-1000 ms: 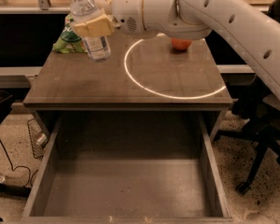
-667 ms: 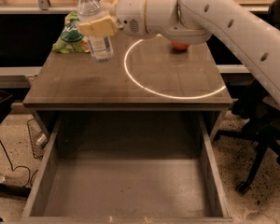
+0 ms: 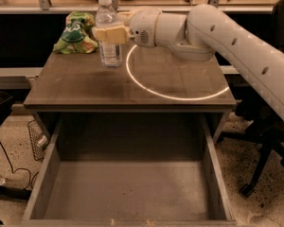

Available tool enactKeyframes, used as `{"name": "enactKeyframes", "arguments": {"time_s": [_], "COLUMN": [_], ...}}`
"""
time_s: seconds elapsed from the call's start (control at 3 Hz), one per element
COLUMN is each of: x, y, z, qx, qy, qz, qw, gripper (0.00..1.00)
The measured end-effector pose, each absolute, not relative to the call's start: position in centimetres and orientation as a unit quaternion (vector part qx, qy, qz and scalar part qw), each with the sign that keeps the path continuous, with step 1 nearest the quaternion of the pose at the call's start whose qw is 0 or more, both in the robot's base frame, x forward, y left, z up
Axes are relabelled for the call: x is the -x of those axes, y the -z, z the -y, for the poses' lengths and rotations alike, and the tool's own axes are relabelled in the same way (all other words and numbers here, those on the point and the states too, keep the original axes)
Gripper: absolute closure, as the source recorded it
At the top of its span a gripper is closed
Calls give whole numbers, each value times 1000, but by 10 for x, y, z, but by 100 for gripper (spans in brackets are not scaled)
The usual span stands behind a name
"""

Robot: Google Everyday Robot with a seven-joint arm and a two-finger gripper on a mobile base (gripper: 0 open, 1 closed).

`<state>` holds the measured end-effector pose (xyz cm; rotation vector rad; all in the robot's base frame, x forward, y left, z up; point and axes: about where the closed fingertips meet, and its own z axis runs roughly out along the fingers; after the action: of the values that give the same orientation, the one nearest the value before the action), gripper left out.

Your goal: Place blue plastic bottle into top drawer

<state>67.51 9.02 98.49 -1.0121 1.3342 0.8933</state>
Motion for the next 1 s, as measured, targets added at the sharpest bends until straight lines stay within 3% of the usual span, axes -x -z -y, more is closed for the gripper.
{"name": "enactKeyframes", "arguments": {"time_s": [1.0], "x": [-694], "y": [-932], "z": [-97], "qx": [377], "qy": [-432], "qz": [-596], "qw": [563], "gripper": [100]}}
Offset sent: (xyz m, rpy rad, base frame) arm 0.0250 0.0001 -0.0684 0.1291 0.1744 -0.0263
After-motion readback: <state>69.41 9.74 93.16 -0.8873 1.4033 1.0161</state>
